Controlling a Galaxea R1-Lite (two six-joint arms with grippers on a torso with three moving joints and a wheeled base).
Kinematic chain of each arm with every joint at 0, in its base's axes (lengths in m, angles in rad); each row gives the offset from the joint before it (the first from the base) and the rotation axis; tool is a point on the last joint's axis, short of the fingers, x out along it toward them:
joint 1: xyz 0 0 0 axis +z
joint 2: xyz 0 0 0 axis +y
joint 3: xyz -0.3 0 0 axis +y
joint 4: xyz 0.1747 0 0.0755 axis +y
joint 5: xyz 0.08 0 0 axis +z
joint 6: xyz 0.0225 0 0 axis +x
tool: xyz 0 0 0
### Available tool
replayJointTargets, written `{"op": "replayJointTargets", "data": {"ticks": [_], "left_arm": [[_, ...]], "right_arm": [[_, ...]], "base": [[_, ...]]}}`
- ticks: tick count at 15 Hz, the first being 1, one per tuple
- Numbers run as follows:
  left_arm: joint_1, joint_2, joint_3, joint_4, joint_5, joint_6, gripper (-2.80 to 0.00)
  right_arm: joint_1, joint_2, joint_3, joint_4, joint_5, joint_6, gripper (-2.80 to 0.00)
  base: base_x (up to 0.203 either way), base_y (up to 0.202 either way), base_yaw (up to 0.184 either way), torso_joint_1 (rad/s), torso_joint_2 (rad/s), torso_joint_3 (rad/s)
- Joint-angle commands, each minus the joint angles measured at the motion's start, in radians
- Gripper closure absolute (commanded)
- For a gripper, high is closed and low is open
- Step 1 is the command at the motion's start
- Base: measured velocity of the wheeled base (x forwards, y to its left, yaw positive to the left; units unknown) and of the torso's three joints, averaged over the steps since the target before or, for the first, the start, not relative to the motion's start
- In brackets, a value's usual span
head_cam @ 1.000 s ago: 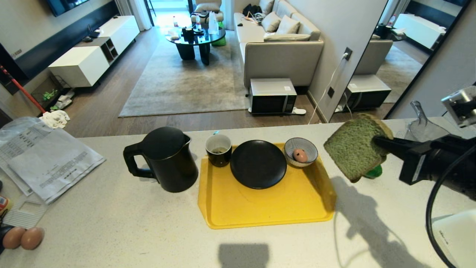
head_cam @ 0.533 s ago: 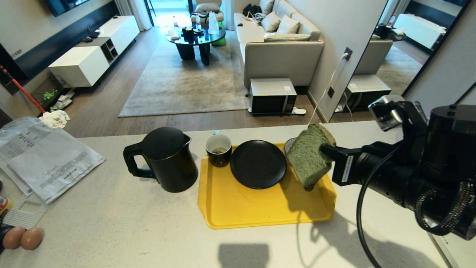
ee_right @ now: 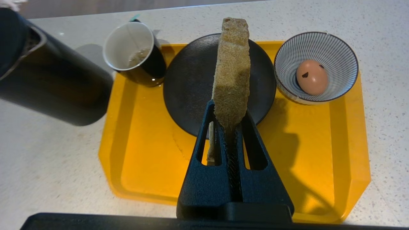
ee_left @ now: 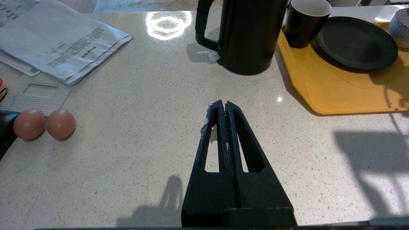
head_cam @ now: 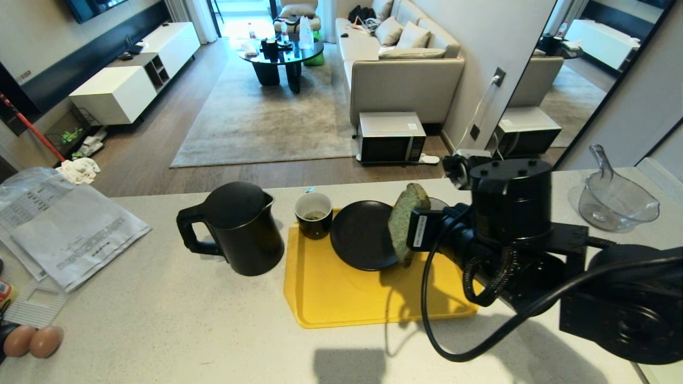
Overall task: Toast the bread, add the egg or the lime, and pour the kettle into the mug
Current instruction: Put the baked bread on a plate
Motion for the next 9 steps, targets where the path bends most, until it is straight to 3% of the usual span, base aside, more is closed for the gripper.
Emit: {"op": "replayJointTargets", "data": {"ticks": [1, 9], "left_arm": [[0.000, -0.002, 0.014, 0.000, 0.000, 0.000, 0.00], [0.000, -0.002, 0.014, 0.000, 0.000, 0.000, 0.00]], "right_arm": [[0.032, 0.119, -0.056, -0.003, -0.048, 0.007, 0.00], [0.084, 0.270, -0.178, -0.003, -0.072, 0.010, 0.00]], "base": [[0.000, 0.000, 0.000, 0.000, 0.00, 0.000], [0.000, 0.000, 0.000, 0.000, 0.00, 0.000]]}}
